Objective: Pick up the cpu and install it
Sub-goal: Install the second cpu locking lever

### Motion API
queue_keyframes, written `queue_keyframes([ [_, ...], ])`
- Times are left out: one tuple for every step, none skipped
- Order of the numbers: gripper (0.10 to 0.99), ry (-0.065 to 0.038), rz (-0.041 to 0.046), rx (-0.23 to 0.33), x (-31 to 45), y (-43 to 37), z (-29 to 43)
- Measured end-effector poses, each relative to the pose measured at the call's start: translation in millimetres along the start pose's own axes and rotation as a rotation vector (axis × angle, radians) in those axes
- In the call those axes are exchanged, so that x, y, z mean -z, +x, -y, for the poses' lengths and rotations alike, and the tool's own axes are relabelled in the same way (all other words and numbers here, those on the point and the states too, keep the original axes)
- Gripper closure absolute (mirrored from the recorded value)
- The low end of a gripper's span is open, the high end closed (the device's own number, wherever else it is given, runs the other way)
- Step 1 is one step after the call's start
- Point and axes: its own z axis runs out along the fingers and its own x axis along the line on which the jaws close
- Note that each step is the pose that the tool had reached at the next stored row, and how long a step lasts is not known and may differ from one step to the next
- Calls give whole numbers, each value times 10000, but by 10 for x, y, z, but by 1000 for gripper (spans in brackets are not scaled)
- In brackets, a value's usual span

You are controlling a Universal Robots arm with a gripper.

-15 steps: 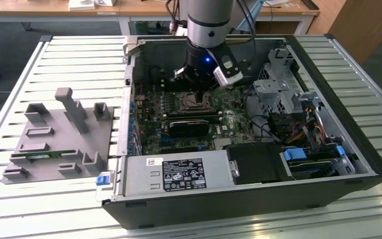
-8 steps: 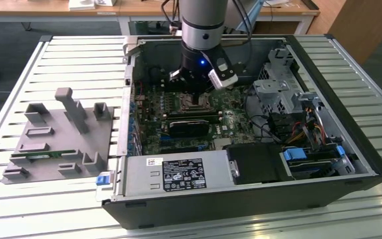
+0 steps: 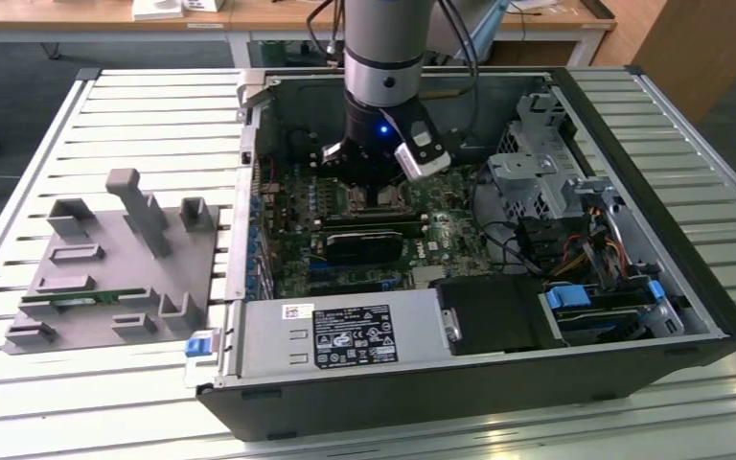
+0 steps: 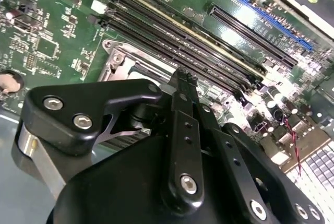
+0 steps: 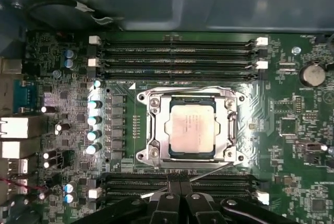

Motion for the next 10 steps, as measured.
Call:
queue_keyframes([
  [980,-17,-1,2,-11,2,3],
  [980,-54,-3,3,-17,4,15],
  [980,-113,-1,2,-21,6,29],
  [980,-171,-1,1,-24,10,43],
  [980,-238,-1,2,-25,19,57],
  [980,-311,-2,1,-26,31,69],
  [980,-377,-3,1,-28,45,81],
  [980,-436,-3,2,-30,62,94],
  [980,-483,-3,1,-35,78,108],
  [980,-521,-4,2,-41,89,123],
])
